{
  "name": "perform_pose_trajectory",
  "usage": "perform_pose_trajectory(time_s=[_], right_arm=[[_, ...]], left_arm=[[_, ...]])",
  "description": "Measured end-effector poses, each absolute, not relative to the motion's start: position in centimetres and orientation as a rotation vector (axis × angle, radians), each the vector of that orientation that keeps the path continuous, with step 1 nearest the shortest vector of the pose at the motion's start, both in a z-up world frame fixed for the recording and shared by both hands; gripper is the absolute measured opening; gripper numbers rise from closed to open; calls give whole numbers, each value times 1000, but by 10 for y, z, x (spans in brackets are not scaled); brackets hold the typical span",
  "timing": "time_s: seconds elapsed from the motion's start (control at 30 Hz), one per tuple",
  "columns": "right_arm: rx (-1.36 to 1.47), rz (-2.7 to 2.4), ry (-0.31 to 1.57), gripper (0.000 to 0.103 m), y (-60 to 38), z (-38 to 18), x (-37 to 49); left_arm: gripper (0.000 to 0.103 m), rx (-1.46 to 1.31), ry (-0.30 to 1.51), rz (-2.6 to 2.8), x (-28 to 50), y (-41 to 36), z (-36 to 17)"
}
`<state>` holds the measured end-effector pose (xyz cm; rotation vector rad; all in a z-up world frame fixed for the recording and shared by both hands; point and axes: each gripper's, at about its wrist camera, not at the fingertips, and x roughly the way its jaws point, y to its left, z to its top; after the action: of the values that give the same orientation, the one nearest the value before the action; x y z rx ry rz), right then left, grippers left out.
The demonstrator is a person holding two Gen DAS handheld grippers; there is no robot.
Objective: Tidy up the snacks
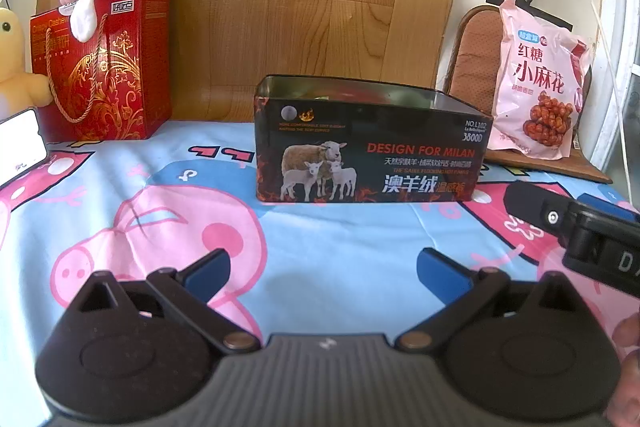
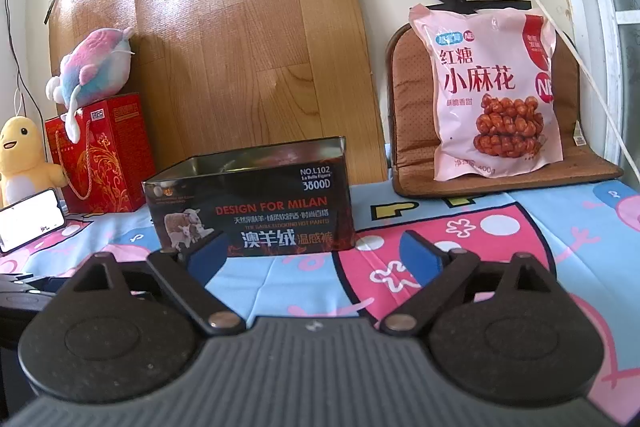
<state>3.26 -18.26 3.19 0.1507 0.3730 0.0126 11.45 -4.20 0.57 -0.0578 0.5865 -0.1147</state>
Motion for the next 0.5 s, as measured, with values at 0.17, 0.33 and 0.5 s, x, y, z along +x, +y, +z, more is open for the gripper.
perform_pose_trajectory(time_s=[0.17,0.33,0.5], right_arm=[[152,12,374,95,-182,31,32],[152,12,374,96,-182,31,32],[157,11,375,96,-182,31,32]], left_arm=[[103,-54,558,-116,111,-42,7],[103,-47,529,-103,107,-44,9],[103,-62,518,-82,106,-41,10]])
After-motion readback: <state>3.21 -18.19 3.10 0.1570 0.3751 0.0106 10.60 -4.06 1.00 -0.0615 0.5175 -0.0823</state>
